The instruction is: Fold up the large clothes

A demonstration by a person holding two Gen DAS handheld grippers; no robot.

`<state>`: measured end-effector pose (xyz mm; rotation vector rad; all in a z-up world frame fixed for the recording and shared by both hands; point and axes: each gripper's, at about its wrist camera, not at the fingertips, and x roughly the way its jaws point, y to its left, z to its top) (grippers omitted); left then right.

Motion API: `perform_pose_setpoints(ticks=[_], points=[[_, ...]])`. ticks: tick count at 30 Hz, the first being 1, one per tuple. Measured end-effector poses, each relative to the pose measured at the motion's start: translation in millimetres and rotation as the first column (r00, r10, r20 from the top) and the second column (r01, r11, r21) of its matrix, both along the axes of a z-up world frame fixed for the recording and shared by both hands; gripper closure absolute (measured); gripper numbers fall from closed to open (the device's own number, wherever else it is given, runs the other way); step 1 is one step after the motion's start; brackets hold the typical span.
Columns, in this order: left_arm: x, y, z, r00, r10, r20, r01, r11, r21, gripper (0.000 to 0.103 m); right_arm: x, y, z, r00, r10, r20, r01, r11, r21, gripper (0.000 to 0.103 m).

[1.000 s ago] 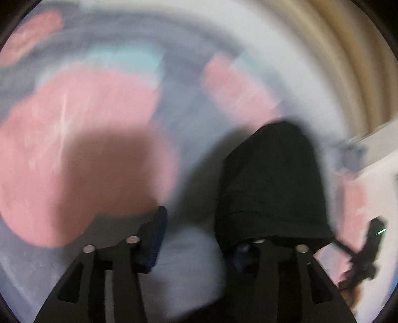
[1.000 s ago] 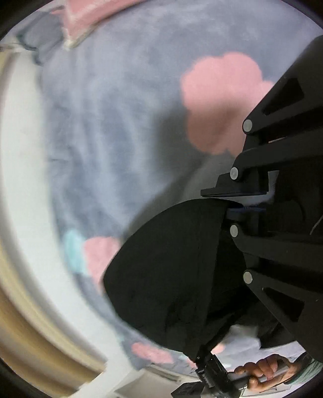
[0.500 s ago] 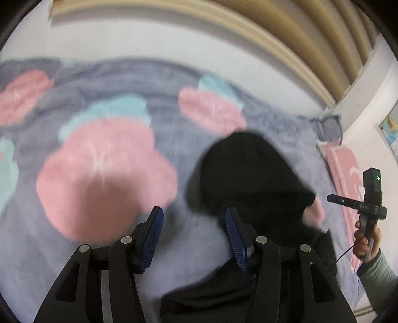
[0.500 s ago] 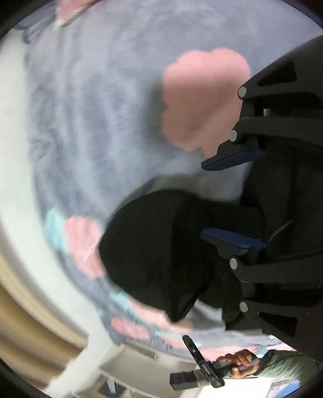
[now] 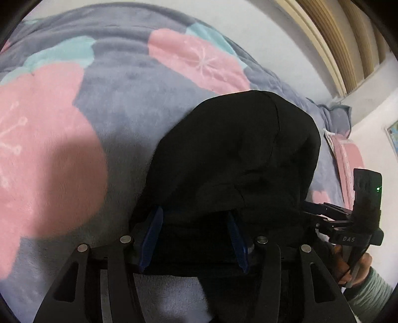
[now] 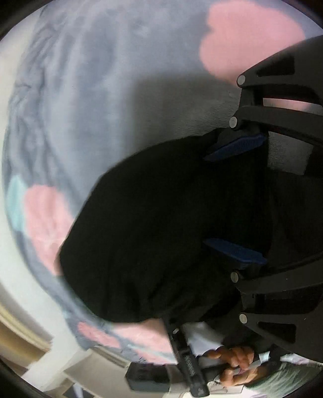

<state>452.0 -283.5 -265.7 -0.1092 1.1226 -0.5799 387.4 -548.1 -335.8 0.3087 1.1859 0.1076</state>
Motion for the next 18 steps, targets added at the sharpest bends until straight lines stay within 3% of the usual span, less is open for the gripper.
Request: perform_pose_setpoints(ticks=[4, 7, 11, 14, 16, 18], points=[[-1, -5, 11, 1.000, -0.015, -0.002, 0.015, 0.999, 0.048, 0.049, 0, 2, 6, 1.000, 0.010, -0.012, -0.010, 0.999, -0.033, 0.037], [-13, -4, 35, 0.998, -0.052, 0.021, 0.050, 0.996, 0.068, 0.049, -6, -1, 27, 0.999, 0.038, -0.005, -0.038, 0.998, -0.058, 0.036], [-17, 5, 83, 0.991, -0.099, 0.094, 0.102, 0.994, -0.030, 0.047, -9, -20, 73, 0.993, 0.018, 0.119, -0.014, 0.999, -0.032, 0.034], [4, 12, 106, 0.989, -0.024, 0.146, 0.037, 0.995, -0.088, 0.028, 13, -40, 83, 0.989, -0.022, 0.144, 0.017, 0.999, 0.035, 0.030], [23, 12, 103, 0.993, 0.001, 0.120, 0.010, 0.995, -0.096, 0.028, 29, -49, 73, 0.994, -0.019, 0.111, 0.014, 0.999, 0.045, 0.030], [47, 9, 85, 0.999, 0.005, 0.042, 0.000, 0.993, -0.114, 0.028, 45, -54, 56, 0.998, -0.009, 0.059, 0.005, 0.998, 0.070, 0.030]])
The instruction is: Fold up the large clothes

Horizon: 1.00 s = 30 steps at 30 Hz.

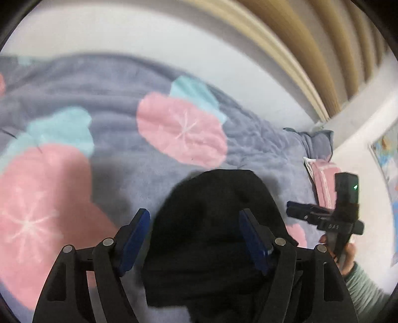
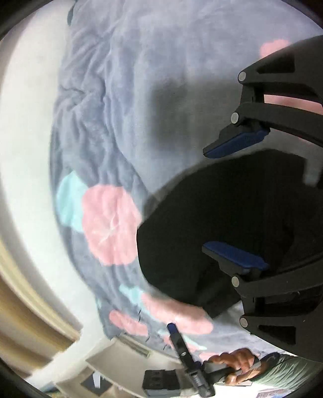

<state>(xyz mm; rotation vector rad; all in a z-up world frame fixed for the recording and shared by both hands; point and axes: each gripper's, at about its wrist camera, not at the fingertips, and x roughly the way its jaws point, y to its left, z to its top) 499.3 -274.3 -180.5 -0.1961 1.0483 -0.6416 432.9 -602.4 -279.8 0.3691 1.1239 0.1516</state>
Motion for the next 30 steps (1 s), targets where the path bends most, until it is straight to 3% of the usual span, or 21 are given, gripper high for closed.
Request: perform_pose_setpoints(ticks=[3, 6, 8, 10, 11, 13, 14, 15, 19, 23, 27, 30], points=[[28, -5, -34, 0.993, -0.034, -0.113, 0.031, 0.999, -0.035, 0.028, 23, 0, -32, 0.996, 0.043, -0.073, -0.037, 0.996, 0.084, 0.030], [36, -11, -64, 0.980, -0.061, -0.189, 0.052, 0.997, -0.048, 0.028, 34, 14, -47, 0.991, 0.082, -0.109, -0.075, 0.995, 0.063, 0.030], [35, -17, -73, 0.978, -0.085, -0.191, 0.073, 0.995, -0.065, 0.028, 38, 20, -54, 0.987, 0.090, -0.132, -0.080, 0.994, 0.080, 0.030], [32, -22, -73, 0.981, -0.089, -0.175, 0.079, 0.995, -0.065, 0.030, 41, 22, -58, 0.987, 0.096, -0.126, -0.086, 0.993, 0.082, 0.044], [27, -26, -70, 0.984, -0.092, -0.152, 0.084, 0.995, -0.060, 0.034, 40, 25, -56, 0.987, 0.106, -0.119, -0.097, 0.992, 0.078, 0.060], [20, -30, -63, 0.989, -0.106, -0.105, 0.103, 0.994, -0.028, 0.071, 35, 28, -40, 0.989, 0.121, -0.089, -0.116, 0.992, 0.055, 0.076], [14, -31, -57, 0.989, -0.121, -0.083, 0.119, 0.993, -0.023, 0.078, 29, 30, -32, 0.989, 0.131, -0.070, -0.129, 0.991, 0.037, 0.084], [7, -30, -48, 0.989, -0.133, -0.061, 0.131, 0.991, -0.034, 0.081, 24, 33, -22, 0.989, 0.136, -0.055, -0.135, 0.991, 0.020, 0.085], [-42, -21, 3, 0.983, -0.175, 0.055, 0.178, 0.983, -0.050, 0.084, -21, 47, 36, 0.984, 0.173, 0.048, -0.171, 0.984, -0.046, 0.086], [-119, -10, 59, 0.963, -0.211, 0.169, 0.218, 0.976, -0.026, 0.084, -89, 73, 101, 0.964, 0.225, 0.141, -0.204, 0.968, -0.147, 0.086], [-192, 4, 93, 0.945, -0.232, 0.231, 0.236, 0.972, 0.011, 0.084, -166, 99, 148, 0.948, 0.263, 0.181, -0.221, 0.950, -0.222, 0.086], [-247, 14, 103, 0.938, -0.256, 0.234, 0.252, 0.967, 0.046, 0.084, -222, 124, 161, 0.943, 0.282, 0.178, -0.227, 0.933, -0.280, 0.086]])
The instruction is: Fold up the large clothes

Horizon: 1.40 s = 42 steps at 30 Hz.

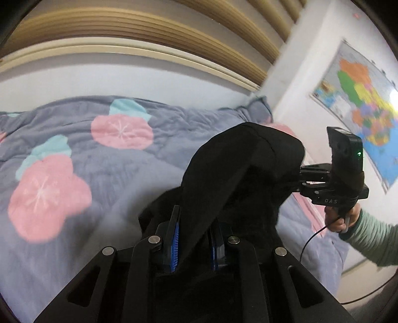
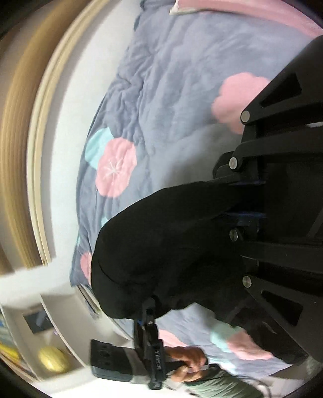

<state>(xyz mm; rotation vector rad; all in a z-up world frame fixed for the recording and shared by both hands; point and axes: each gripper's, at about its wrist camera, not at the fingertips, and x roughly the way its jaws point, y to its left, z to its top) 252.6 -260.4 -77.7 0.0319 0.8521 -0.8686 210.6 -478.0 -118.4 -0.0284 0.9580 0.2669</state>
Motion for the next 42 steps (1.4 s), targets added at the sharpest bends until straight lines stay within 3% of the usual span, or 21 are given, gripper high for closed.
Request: perform_pose_setpoints(ticks=[5, 9, 10, 12, 14, 16, 18, 19, 22, 24, 27, 29, 32, 34, 36, 37, 40, 42], points=[[-86, 17, -22, 0.999, 0.012, -0.037, -0.008, 0.993, 0.116, 0.082, -87, 30, -13, 0.999, 0.003, -0.045, -0.006, 0.998, -0.059, 0.086], [-125, 35, -78, 0.981, 0.101, -0.165, -0.078, 0.987, 0.143, 0.082, -129, 47, -56, 0.988, -0.021, -0.154, 0.018, 1.000, -0.020, 0.086], [-128, 38, -95, 0.971, 0.128, -0.203, -0.099, 0.984, 0.147, 0.082, -136, 51, -74, 0.982, -0.036, -0.184, 0.033, 0.999, -0.019, 0.086], [-130, 48, -143, 0.925, 0.228, -0.304, -0.180, 0.967, 0.180, 0.081, -140, 55, -105, 0.968, -0.049, -0.247, 0.055, 0.998, 0.018, 0.086], [-131, 54, -173, 0.888, 0.286, -0.361, -0.236, 0.955, 0.178, 0.082, -140, 59, -136, 0.949, -0.059, -0.311, 0.069, 0.997, 0.023, 0.086], [-136, 53, -168, 0.890, 0.300, -0.343, -0.251, 0.951, 0.182, 0.082, -138, 58, -162, 0.920, -0.072, -0.386, 0.089, 0.996, 0.027, 0.085], [-143, 57, -149, 0.894, 0.286, -0.346, -0.234, 0.955, 0.184, 0.081, -141, 50, -165, 0.903, -0.084, -0.420, 0.117, 0.992, 0.052, 0.085], [-147, 60, -142, 0.899, 0.270, -0.345, -0.219, 0.959, 0.180, 0.081, -145, 44, -158, 0.902, -0.089, -0.423, 0.131, 0.989, 0.072, 0.084], [-166, 86, -111, 0.908, 0.226, -0.351, -0.178, 0.970, 0.165, 0.076, -158, 27, -131, 0.909, -0.107, -0.403, 0.156, 0.984, 0.090, 0.067], [-172, 102, -93, 0.910, 0.246, -0.333, -0.198, 0.965, 0.173, 0.071, -165, 16, -107, 0.922, -0.121, -0.368, 0.170, 0.980, 0.105, 0.055], [-170, 115, -56, 0.924, 0.258, -0.281, -0.236, 0.965, 0.111, 0.068, -158, 9, -69, 0.943, -0.134, -0.306, 0.184, 0.973, 0.139, 0.054], [-158, 108, -34, 0.934, 0.253, -0.254, -0.249, 0.967, 0.048, 0.062, -141, 10, -47, 0.957, -0.137, -0.256, 0.183, 0.969, 0.165, 0.050], [-135, 79, -13, 0.950, 0.197, -0.242, -0.214, 0.976, -0.046, 0.051, -113, 25, -25, 0.972, -0.126, -0.196, 0.168, 0.962, 0.215, 0.034], [-122, 57, -16, 0.955, 0.171, -0.243, -0.187, 0.982, -0.041, 0.050, -89, 48, -27, 0.973, -0.128, -0.189, 0.168, 0.963, 0.210, 0.032], [-107, 32, -35, 0.955, 0.174, -0.241, -0.169, 0.985, 0.042, 0.050, -73, 65, -44, 0.973, -0.117, -0.201, 0.151, 0.975, 0.162, 0.032], [-101, 25, -48, 0.949, 0.174, -0.264, -0.158, 0.984, 0.082, 0.050, -77, 70, -56, 0.970, -0.108, -0.220, 0.141, 0.980, 0.143, 0.032], [-89, 15, -126, 0.850, 0.182, -0.494, -0.077, 0.971, 0.225, 0.050, -79, 82, -117, 0.943, -0.075, -0.324, 0.094, 0.995, 0.043, 0.043], [-91, 20, -157, 0.826, 0.198, -0.528, -0.087, 0.970, 0.227, 0.050, -93, 84, -163, 0.917, -0.069, -0.392, 0.070, 0.997, -0.013, 0.045]])
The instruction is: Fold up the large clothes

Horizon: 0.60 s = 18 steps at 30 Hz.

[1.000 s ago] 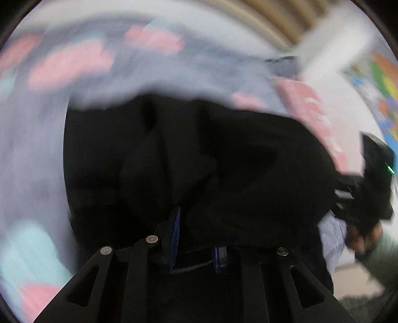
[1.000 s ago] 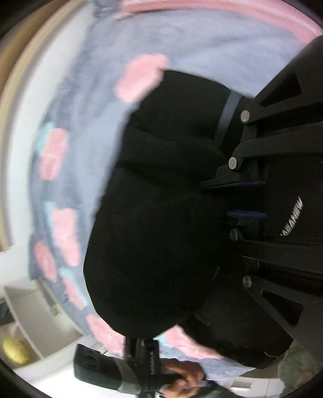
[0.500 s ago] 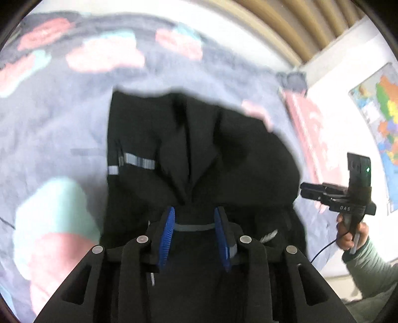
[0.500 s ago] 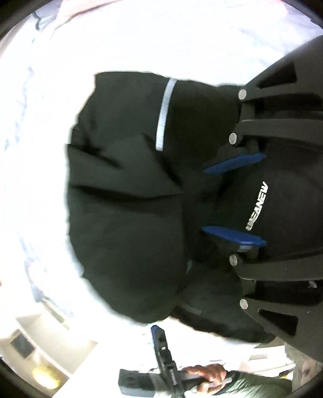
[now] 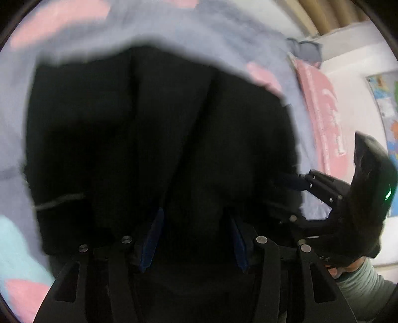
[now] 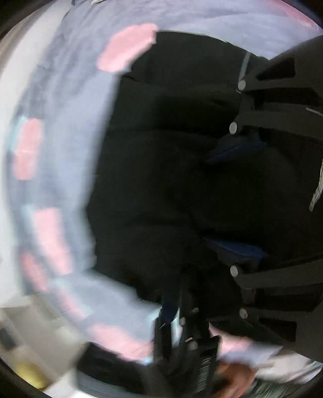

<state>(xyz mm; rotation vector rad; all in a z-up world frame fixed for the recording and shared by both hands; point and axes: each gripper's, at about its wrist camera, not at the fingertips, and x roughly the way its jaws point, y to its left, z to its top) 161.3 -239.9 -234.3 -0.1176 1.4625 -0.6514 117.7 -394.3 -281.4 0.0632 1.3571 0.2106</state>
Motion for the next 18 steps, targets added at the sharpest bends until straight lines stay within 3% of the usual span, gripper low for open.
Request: perform_pose_setpoints(ticks=[2, 5, 10, 13, 15, 18], points=[[-3, 6, -12, 0.999, 0.045, -0.002, -0.045, 0.998, -0.036, 0.050, -13, -15, -14, 0.999, -0.048, -0.001, 0.048, 0.998, 0.051, 0.045], [-12, 12, -5, 0.996, 0.085, 0.038, -0.082, 0.994, -0.070, 0.050, -15, -26, -14, 0.993, -0.116, -0.007, 0.116, 0.988, 0.099, 0.045], [-38, 26, 36, 0.992, 0.057, 0.113, -0.041, 0.989, -0.142, 0.050, -33, -21, 37, 0.996, -0.043, 0.078, 0.033, 0.992, 0.121, 0.045], [-48, 24, 48, 0.993, 0.047, 0.112, -0.026, 0.983, -0.181, 0.050, -49, -17, 57, 0.991, -0.014, 0.132, -0.002, 0.993, 0.122, 0.045], [-46, 26, 34, 0.992, 0.083, 0.096, -0.070, 0.989, -0.130, 0.049, -50, -11, 37, 0.996, 0.003, 0.093, -0.010, 0.998, 0.070, 0.045], [-35, 18, -13, 0.991, 0.130, 0.007, -0.130, 0.991, -0.035, 0.048, -43, -9, -17, 1.000, -0.009, -0.019, 0.010, 0.999, 0.040, 0.045]])
